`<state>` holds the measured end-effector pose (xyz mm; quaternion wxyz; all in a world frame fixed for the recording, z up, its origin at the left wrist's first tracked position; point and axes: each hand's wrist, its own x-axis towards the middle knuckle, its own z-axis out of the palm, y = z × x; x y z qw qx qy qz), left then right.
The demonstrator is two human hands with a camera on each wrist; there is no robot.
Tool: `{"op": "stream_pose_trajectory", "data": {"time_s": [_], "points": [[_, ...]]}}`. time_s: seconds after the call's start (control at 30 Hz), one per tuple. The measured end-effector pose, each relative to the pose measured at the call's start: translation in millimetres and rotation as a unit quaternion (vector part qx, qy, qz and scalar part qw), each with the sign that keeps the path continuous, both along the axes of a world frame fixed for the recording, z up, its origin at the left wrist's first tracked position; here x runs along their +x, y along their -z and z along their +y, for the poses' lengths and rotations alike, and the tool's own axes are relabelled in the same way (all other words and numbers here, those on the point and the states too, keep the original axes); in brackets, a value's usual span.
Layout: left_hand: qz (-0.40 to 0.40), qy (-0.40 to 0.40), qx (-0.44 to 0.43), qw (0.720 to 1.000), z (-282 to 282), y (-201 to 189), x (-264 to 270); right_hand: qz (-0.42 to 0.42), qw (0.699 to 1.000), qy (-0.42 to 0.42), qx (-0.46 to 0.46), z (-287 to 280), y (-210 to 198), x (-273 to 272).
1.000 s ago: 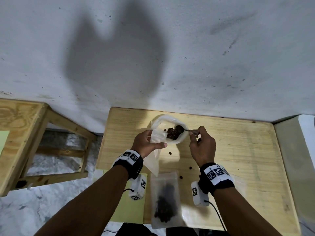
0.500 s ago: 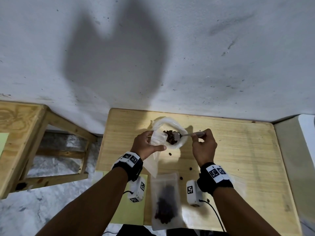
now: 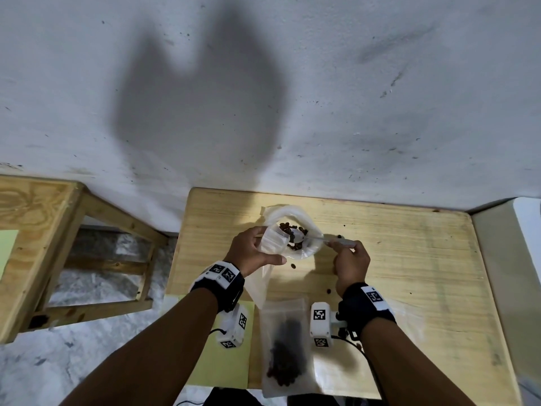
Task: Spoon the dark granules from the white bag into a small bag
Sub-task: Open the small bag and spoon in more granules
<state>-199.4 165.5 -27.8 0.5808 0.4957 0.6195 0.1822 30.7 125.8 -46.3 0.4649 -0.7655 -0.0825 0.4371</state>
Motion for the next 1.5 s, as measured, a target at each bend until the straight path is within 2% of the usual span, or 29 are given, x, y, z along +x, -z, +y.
{"op": "stream_pose_trajectory", "data": {"time_s": [0.43,0.57,0.7,0.83,1.07,1.27,1.37,1.5], "points": [[0.021,0.01,-0.001,1.0,2.8,-1.0,-0.6,-0.02,0.992,-0.036,0.123,9.5,-57.8,15.5],[0.024,0.017,0.002,1.0,2.8,-3.6,0.6,-0.05,0.977,-0.101,0.18,12.4,-66.5,7.7],[0.027,0.027,0.003,0.999,2.7,-4.3,-0.1,-0.14,0.944,-0.217,0.206,12.7,-69.0,-4.2],[0.026,0.03,0.001,0.999,3.1,-7.2,-1.7,-0.15,0.951,-0.153,0.222,6.3,-66.2,-1.4],[0.011,0.059,-0.003,0.998,-8.7,-11.2,3.9,-0.204,0.952,-0.147,0.176,-9.7,-49.4,3.3],[0.0,0.045,-0.061,0.997,-12.1,-4.9,20.3,-0.222,0.946,-0.171,0.163,-11.4,-41.1,-1.4],[-0.002,0.031,-0.062,0.998,-9.5,-6.6,23.4,-0.252,0.934,-0.207,0.146,-8.7,-36.3,0.6],[0.019,0.023,-0.035,0.999,-5.9,-11.5,16.9,-0.338,0.899,-0.25,0.126,-8.4,-38.4,7.9]]}}
